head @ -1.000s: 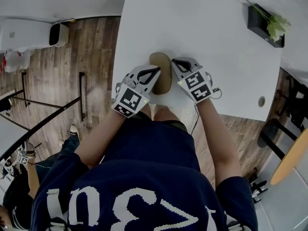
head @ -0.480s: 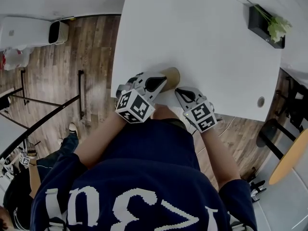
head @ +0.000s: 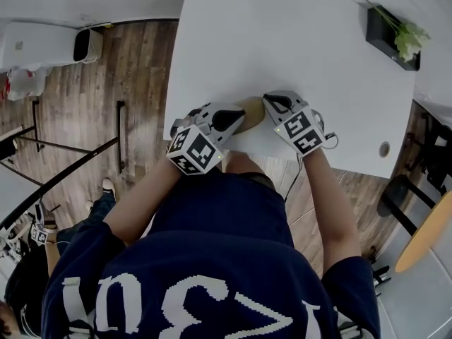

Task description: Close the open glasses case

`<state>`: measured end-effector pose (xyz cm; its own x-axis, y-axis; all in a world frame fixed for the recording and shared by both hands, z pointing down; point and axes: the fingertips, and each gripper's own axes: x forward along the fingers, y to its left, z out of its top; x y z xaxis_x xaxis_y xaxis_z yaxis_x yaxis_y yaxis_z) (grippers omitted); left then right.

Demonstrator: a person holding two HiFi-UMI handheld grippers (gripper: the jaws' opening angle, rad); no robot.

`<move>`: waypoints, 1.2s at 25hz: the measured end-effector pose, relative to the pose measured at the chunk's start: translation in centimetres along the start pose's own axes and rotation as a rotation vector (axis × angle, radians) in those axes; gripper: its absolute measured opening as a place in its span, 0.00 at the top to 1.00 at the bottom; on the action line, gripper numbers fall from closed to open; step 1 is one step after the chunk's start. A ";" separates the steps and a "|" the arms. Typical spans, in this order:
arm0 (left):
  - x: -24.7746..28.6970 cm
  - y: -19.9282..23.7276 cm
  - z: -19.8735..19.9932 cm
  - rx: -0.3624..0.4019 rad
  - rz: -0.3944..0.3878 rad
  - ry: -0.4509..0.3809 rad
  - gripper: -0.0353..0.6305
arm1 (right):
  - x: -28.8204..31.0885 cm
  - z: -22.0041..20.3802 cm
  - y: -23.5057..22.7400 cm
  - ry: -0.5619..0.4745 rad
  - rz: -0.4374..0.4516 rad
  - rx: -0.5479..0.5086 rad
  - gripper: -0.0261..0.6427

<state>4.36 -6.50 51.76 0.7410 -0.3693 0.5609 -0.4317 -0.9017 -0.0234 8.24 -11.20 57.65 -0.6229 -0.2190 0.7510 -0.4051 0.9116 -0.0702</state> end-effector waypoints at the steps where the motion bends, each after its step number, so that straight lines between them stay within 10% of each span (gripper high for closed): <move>1: 0.0 0.0 0.0 -0.006 -0.006 0.001 0.93 | 0.5 0.7 -0.4 -0.006 0.017 -0.003 0.93; 4: 0.1 0.1 -0.1 -0.028 -0.018 0.004 0.93 | 1.0 2.8 -1.6 -0.042 0.030 0.054 0.93; 10: -0.6 0.9 0.0 -0.059 -0.021 -0.017 0.93 | -4.4 8.1 -5.9 -0.265 -0.232 0.147 0.93; 18: -5.9 9.7 7.0 -0.128 0.208 -0.238 0.93 | -16.9 13.7 -9.2 -0.600 -0.514 0.257 0.93; 30: -17.9 17.3 20.6 -0.081 0.500 -0.598 0.93 | -28.2 19.3 -7.8 -0.810 -0.690 0.248 0.93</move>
<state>-5.74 -20.12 24.31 0.5901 -0.8062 -0.0422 -0.8063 -0.5859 -0.0818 16.00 -18.84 24.36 -0.4286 -0.9030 0.0310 -0.9034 0.4288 0.0017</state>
